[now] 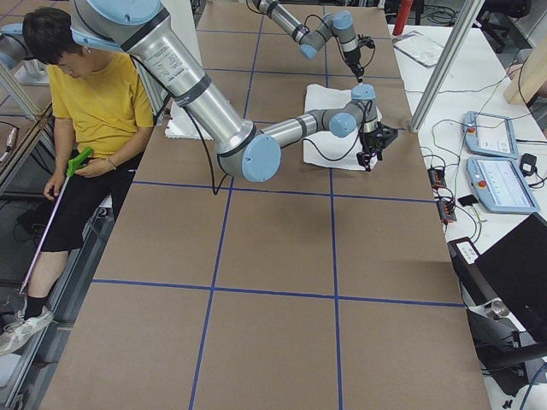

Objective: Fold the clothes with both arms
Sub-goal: 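Raise both grippers off the folded shirt and draw them back, then move the right gripper to the folded shirt's corner nearest the robot, then grasp the corner with the right gripper and drag it, turning the shirt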

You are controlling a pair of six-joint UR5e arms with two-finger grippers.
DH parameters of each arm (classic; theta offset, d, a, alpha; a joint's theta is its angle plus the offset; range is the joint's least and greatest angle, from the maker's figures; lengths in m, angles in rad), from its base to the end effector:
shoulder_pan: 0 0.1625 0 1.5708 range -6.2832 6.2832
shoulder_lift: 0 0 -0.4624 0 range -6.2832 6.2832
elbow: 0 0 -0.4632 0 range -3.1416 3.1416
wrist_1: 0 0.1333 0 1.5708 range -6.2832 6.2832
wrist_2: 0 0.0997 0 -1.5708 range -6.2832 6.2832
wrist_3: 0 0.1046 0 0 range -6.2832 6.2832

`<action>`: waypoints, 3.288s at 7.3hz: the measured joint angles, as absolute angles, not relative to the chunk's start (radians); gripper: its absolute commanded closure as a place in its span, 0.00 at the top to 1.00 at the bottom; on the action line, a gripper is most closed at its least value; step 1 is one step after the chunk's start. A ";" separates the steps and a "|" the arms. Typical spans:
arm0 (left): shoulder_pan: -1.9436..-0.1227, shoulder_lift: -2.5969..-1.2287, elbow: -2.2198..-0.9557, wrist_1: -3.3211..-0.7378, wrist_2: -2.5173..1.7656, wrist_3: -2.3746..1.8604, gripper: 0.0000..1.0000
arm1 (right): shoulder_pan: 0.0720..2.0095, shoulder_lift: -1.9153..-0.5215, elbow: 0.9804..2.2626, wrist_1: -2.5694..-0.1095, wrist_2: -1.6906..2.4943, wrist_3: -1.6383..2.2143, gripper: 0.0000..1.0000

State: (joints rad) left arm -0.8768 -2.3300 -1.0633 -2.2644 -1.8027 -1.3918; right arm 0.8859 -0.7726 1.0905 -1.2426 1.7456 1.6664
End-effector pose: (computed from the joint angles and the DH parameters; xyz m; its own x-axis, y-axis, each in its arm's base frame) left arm 0.4967 -0.7677 0.3613 0.4805 -0.3065 -0.8217 0.5522 0.8336 0.0119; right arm -0.4882 -0.7797 0.3627 0.4363 0.6828 0.5861 -0.7415 0.6418 -0.1957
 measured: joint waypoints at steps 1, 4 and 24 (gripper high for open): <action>-0.890 -2.328 -1.056 -2.264 -1.806 -1.385 0.18 | 0.890 -0.798 1.136 -1.242 1.757 1.669 1.00; -0.917 -2.317 -1.050 -2.266 -1.836 -1.371 0.19 | 0.859 -0.975 1.416 -1.242 1.828 1.774 1.00; -0.918 -2.276 -1.063 -2.307 -1.839 -1.373 0.24 | 0.617 -1.231 1.769 -1.259 1.774 2.145 0.00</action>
State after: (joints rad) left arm -0.9176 -2.2760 -1.0633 -2.3071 -1.8390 -1.3735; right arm 0.6174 -1.2313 1.7691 -1.2594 1.7737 2.1452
